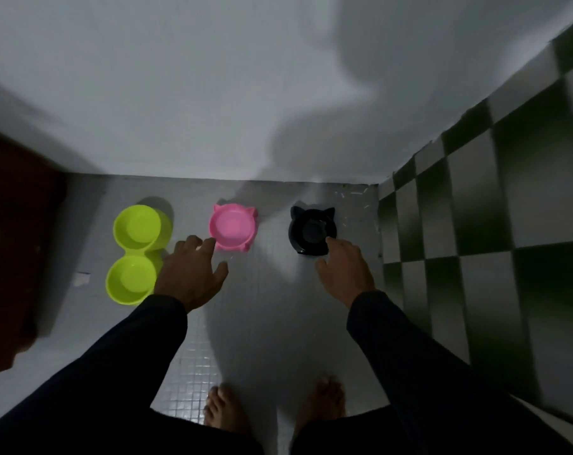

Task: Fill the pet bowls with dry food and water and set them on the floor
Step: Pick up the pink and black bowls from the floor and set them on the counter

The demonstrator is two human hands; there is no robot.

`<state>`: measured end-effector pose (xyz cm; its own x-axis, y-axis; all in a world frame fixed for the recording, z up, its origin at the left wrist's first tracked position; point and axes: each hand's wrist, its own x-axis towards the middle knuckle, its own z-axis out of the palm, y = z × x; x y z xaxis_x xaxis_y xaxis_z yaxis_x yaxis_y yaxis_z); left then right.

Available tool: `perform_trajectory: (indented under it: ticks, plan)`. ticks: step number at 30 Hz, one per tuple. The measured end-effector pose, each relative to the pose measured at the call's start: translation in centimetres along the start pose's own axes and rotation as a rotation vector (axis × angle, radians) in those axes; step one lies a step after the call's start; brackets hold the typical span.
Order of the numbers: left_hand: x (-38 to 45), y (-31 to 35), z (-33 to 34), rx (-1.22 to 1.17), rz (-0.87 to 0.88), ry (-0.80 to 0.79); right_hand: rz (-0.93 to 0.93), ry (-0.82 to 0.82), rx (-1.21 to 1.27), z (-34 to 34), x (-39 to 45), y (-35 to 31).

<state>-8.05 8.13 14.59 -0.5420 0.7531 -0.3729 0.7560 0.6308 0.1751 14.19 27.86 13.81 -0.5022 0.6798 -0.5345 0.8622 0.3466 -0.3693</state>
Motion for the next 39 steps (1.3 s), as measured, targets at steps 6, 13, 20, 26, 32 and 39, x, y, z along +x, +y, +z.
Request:
perform_trajectory:
  ticks: [6,13,20,26,32,39]
  plan:
    - [5.2,-1.9,7.3,-0.078,-0.101,0.014,0.114,0.066,0.084,6.8,7.0,2.6]
    - [8.6,-3.1,12.3,-0.210,-0.181,0.010,0.296,0.169,0.210,11.2,10.8,4.7]
    - [10.4,-4.4,15.7,-0.397,-0.350,0.080,0.385,0.268,0.388,13.3,12.5,5.7]
    - [11.5,-4.3,16.3,-0.674,-0.584,0.090,0.516,0.281,0.520,13.9,14.2,5.8]
    - [13.1,-5.4,17.7,-0.831,-0.733,0.096,0.637,0.316,0.619,15.1,16.5,7.0]
    - [14.1,-5.3,17.8,-0.691,-0.720,0.075,0.664,0.312,0.631,18.2,19.1,10.4]
